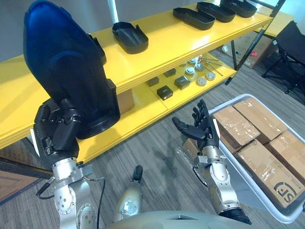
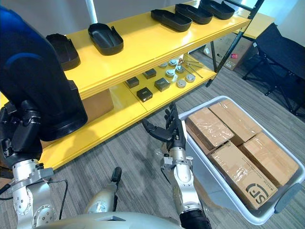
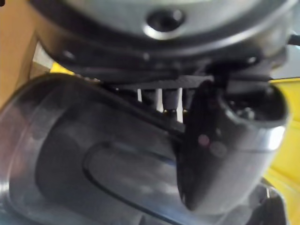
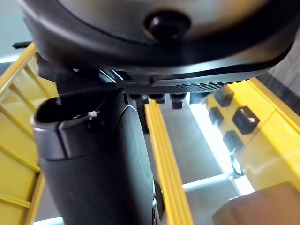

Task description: Walk over and take three plastic housings, then place them on the shelf

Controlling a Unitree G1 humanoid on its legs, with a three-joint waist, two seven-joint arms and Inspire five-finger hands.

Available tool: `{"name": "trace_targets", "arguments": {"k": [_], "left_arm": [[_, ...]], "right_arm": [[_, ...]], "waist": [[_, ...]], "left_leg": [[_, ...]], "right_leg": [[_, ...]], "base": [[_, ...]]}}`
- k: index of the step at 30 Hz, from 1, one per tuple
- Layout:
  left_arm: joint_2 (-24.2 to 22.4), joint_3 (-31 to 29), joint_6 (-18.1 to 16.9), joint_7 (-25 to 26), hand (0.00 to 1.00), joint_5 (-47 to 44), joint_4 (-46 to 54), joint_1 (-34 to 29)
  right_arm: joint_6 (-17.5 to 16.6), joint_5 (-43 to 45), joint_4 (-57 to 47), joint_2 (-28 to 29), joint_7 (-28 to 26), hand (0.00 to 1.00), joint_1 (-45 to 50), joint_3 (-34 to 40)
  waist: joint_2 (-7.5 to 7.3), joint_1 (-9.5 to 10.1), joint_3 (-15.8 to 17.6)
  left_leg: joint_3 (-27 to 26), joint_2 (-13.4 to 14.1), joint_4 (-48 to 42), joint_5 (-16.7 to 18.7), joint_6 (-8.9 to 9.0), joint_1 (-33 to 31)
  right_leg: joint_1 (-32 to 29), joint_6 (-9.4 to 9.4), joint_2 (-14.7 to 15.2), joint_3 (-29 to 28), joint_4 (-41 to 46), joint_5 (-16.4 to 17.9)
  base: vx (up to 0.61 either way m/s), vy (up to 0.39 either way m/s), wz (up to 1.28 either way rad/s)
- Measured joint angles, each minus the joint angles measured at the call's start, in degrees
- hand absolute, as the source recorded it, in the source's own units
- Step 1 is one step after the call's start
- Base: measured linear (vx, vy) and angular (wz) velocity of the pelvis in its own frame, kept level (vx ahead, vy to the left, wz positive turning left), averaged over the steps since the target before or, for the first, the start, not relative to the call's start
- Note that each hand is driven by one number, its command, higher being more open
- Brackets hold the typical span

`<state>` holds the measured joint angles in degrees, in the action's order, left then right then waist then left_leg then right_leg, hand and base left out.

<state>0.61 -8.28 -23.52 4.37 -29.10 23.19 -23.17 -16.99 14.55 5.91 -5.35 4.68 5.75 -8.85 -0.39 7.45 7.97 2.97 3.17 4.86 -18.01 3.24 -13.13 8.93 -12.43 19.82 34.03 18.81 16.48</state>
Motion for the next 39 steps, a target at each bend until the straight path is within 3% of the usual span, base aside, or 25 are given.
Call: {"name": "trace_targets", "arguments": {"k": [3,5,6,7,8,9,10,11,12,13,14,15,16,17,18,19,21,22,23,24,26,28,31,33,39], "left_arm": [[0.01,0.44,-0.16,-1.06,0.0,0.09,0.01,0.12],[0.04,-0.24,-0.23,-1.64,0.0,0.21,0.07,0.5],[0.04,-0.75,-0.19,-2.21,0.0,0.19,0.13,0.54],[0.04,-1.15,-0.18,-2.82,0.0,0.17,0.23,0.53],[-0.23,-1.36,-0.19,-3.21,0.0,0.17,0.25,0.57],[0.01,-1.53,-0.18,-3.31,0.0,0.5,0.25,0.81],[0.44,-1.65,-0.19,-3.35,0.0,0.47,0.35,0.88],[1.44,-2.32,-0.19,-2.93,0.0,0.48,0.5,1.19],[1.85,-2.82,-0.16,-2.68,0.0,0.48,0.51,1.41],[1.98,-3.58,-0.11,-1.98,0.0,0.47,0.5,1.52],[1.93,-3.98,0.06,-0.71,0.0,0.45,0.49,1.85],[1.97,-4.0,0.06,-0.42,0.0,0.45,0.49,2.2],[2.34,-3.95,0.03,-0.29,0.0,0.4,0.49,3.6],[3.41,-3.3,-0.02,-0.18,0.0,0.37,0.14,6.05],[4.14,-2.61,-0.12,-0.16,0.0,0.37,-0.39,7.63],[5.9,-0.86,-0.16,-0.14,0.0,0.38,-2.14,11.32],[7.48,1.13,-0.1,0.07,0.0,0.41,-5.02,14.51],[7.51,1.19,-0.07,0.44,0.0,0.41,-5.06,14.27],[7.64,1.03,0.14,1.0,0.0,0.39,-4.9,14.3],[7.54,0.87,0.2,1.12,0.0,0.36,-5.1,14.38],[5.21,1.9,2.94,0.16,0.0,-0.28,-5.79,14.18],[3.5,3.05,3.95,-1.39,0.0,-1.0,-6.04,14.0],[3.74,5.74,3.93,-2.84,0.0,-2.01,-5.7,13.9],[3.88,6.85,3.94,-2.7,0.0,-2.0,-5.57,13.09],[3.69,9.13,4.15,-2.47,0.0,-1.99,-2.39,8.68]], "right_arm": [[-1.0,-0.01,-0.83,-0.47,-0.31,1.0,-0.99,-1.0],[-1.58,-0.04,-1.42,-0.27,-0.06,1.0,-3.35,-1.31],[-1.86,-0.12,-2.57,0.05,0.73,1.0,-3.95,-1.28],[-2.68,-0.17,-3.07,0.23,1.37,1.0,-4.13,-1.18],[-3.16,-0.17,-3.75,0.02,2.03,1.0,-4.21,-1.06],[-3.92,-0.06,-4.1,-0.05,2.51,1.0,-4.01,-1.03],[-4.3,-0.04,-4.11,0.17,2.58,1.0,-4.17,-0.73],[-5.31,-0.05,-4.13,0.84,2.12,1.0,-4.77,-0.68],[-5.45,-0.09,-4.11,1.18,1.84,1.0,-5.19,-0.77],[-5.45,-0.21,-3.9,1.23,1.13,1.0,-6.07,-1.0],[-5.46,-0.65,-3.85,0.91,0.42,1.0,-7.05,-0.96],[-5.52,-0.89,-3.96,0.7,0.26,1.0,-7.33,-0.94],[-5.64,-2.35,-4.42,0.37,0.43,1.0,-8.07,-0.47],[-5.7,-3.8,-6.25,-0.55,0.61,1.0,-8.81,0.01],[-5.7,-4.49,-8.09,-1.3,0.68,1.0,-8.83,0.38],[-5.69,-5.17,-12.15,-3.39,0.81,1.0,-8.85,1.17],[-5.81,-5.06,-16.23,-5.68,-0.2,1.0,-9.79,3.05],[-6.02,-4.92,-17.56,-6.5,-1.15,1.0,-11.17,4.0],[-6.71,-3.77,-18.11,-6.98,-2.37,1.0,-12.53,5.39],[-7.0,-2.68,-18.02,-7.3,-3.01,1.0,-13.35,6.06],[-7.06,0.36,-17.88,-9.64,-3.46,1.0,-14.54,9.52],[-7.0,0.39,-17.88,-10.16,-2.66,1.0,-13.99,11.99],[-6.87,1.41,-17.74,-8.68,-3.01,1.0,-12.51,12.6],[-6.86,2.16,-17.67,-6.1,-4.29,1.0,-11.34,11.71],[-6.71,5.1,-17.37,-2.74,-6.0,1.0,-6.77,10.47]], "waist": [[-0.68,0.34,0.84],[-1.6,1.01,3.49],[-2.64,1.82,4.02],[-3.56,2.1,4.59],[-2.53,1.84,4.69],[-2.28,1.43,4.4],[-2.64,1.48,4.13],[-2.8,1.0,4.03],[-2.7,0.67,4.16],[-2.34,0.26,4.39],[-0.88,-0.03,5.15],[-0.25,-0.15,5.21],[0.71,-0.76,5.18],[1.29,-2.25,5.03],[1.44,-3.1,5.08],[1.36,-4.96,5.03],[0.44,-6.16,4.47],[-0.71,-6.14,3.21],[-2.4,-5.95,1.94],[-2.99,-5.95,1.5],[0.16,-6.04,1.14],[1.5,-6.06,0.83],[1.8,-5.17,0.59],[1.61,-4.38,0.54],[1.41,-4.7,0.38]], "left_leg": [[-5.02,-0.36,-0.97,1.23,-0.7,0.19],[-6.99,-1.29,-8.52,4.24,-1.44,-1.66],[-7.79,-2.15,-13.4,7.45,-1.72,-3.41],[-8.94,-2.75,-18.26,10.35,-2.84,-4.7],[-9.26,-2.56,-22.41,14.52,-3.22,-5.54],[-8.71,-3.2,-24.09,16.65,-3.57,-5.58],[-8.88,-3.83,-23.41,17.31,-4.08,-4.78],[-8.62,-4.6,-20.98,17.75,-4.58,-3.06],[-7.6,-4.53,-19.94,17.84,-5.04,-2.19],[-6.88,-4.76,-18.59,17.69,-5.97,-0.66],[-5.7,-4.53,-16.61,17.6,-6.64,2.56],[-4.9,-4.47,-15.39,17.56,-6.67,4.01],[-2.77,-4.53,-13.42,17.42,-6.61,6.2],[0.37,-5.12,-12.58,17.35,-6.48,6.93],[2.39,-5.77,-12.49,17.3,-6.4,6.98],[6.39,-7.65,-12.05,17.02,-5.97,7.36],[10.4,-9.98,-10.59,16.39,-5.11,10.03],[12.53,-11.09,-10.37,16.73,-4.6,10.66],[13.86,-12.16,-11.07,18.2,-2.98,10.07],[10.49,-11.11,-11.82,20.14,-3.48,9.25],[-7.2,-0.79,-17.1,22.57,-2.06,6.45],[-14.86,2.55,-15.81,20.34,-0.88,7.6],[-15.03,1.27,-9.65,17.36,-1.76,10.52],[-15.33,1.0,-9.23,17.36,-1.78,11.71],[-13.84,1.25,-8.33,17.12,-2.11,11.74]], "right_leg": [[0.57,-0.45,1.79,0.26,0.31,0.43],[2.36,0.15,3.51,0.34,0.31,0.51],[3.22,1.4,4.49,0.44,-0.98,0.15],[4.89,3.71,5.0,1.16,-2.91,-0.9],[5.81,8.03,4.37,0.82,-1.34,-2.96],[2.98,11.01,6.57,-1.5,6.18,-6.9],[-0.03,12.51,8.33,-3.9,11.35,-11.0],[-4.48,11.55,9.21,-8.55,17.91,-19.08],[-6.33,10.52,9.12,-9.83,21.49,-17.62],[-8.89,10.67,7.88,-10.87,26.47,-12.13],[-10.43,10.82,4.56,-10.71,28.01,-6.5],[-11.05,11.29,2.37,-10.58,26.77,-4.5],[-12.45,11.92,-2.66,-11.43,21.48,-2.07],[-15.04,12.08,-7.83,-16.2,15.62,-1.64],[-16.22,11.79,-9.6,-19.33,13.52,-1.81],[-18.03,10.16,-11.31,-25.73,10.58,-2.76],[-17.92,7.59,-10.06,-28.37,7.31,-4.39],[-17.19,7.26,-8.91,-27.36,3.62,-4.99],[-15.24,8.84,-7.79,-25.36,-1.22,-8.44],[-13.8,6.25,-7.16,-23.65,-3.06,-11.13],[-7.32,7.25,-9.6,-14.86,-8.03,-11.37],[-4.14,7.52,-10.05,-10.53,-9.76,-11.19],[-2.72,7.52,-9.54,-9.2,-9.88,-11.2],[-1.71,7.52,-9.34,-9.17,-9.87,-11.2],[-1.6,7.74,-9.44,-9.14,-9.08,-11.03]], "base": [[-0.01,0.026,0.07],[0.04,0.051,0.0],[0.08,0.1,-0.02],[0.1,0.12,0.04],[0.19,0.239,0.29],[0.17,0.241,0.31],[0.31,0.375,0.37],[0.25,0.259,0.19],[0.32,0.228,0.2],[0.2,0.093,0.14],[0.24,0.134,0.14],[0.22,0.149,0.34],[0.25,0.132,0.83],[0.2,0.057,1.13],[0.2,-0.017,1.81],[0.22,-0.079,2.1],[0.25,-0.153,1.77],[0.29,-0.276,1.21],[0.29,-0.304,1.22],[0.27,-0.363,1.48],[0.22,-0.28,1.5],[0.17,-0.09,1.09],[0.17,-0.023,0.56],[0.13,-0.002,0.09],[0.06,-0.007,0.13]]}}
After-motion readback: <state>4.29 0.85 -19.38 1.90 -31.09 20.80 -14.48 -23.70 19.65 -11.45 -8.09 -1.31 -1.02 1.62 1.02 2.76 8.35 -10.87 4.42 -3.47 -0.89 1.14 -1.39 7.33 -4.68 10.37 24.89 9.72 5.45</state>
